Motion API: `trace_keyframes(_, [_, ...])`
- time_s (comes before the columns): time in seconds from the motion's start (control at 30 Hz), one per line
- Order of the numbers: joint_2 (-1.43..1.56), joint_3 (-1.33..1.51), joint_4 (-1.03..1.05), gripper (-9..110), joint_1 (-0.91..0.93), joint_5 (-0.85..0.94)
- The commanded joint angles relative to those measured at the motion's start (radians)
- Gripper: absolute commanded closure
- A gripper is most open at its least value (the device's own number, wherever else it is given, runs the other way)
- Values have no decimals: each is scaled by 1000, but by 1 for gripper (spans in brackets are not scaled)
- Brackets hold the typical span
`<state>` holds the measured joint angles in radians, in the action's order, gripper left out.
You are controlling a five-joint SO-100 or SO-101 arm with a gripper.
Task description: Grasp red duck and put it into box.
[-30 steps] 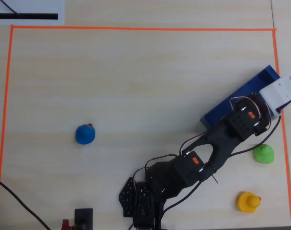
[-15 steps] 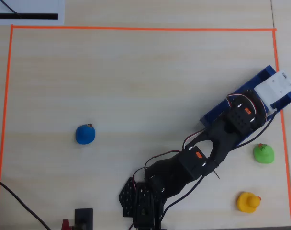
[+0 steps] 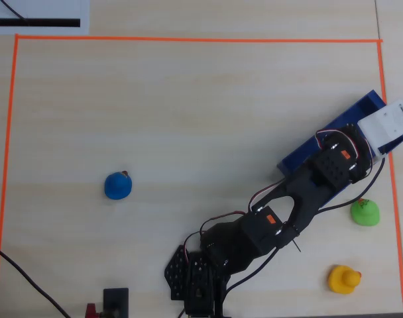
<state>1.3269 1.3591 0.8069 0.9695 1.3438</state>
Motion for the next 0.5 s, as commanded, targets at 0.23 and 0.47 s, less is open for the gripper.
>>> trace_keyframes(0.23, [641, 123, 377, 101, -428, -20])
trace_keyframes(0.47, [1134, 769, 514, 101, -755, 103])
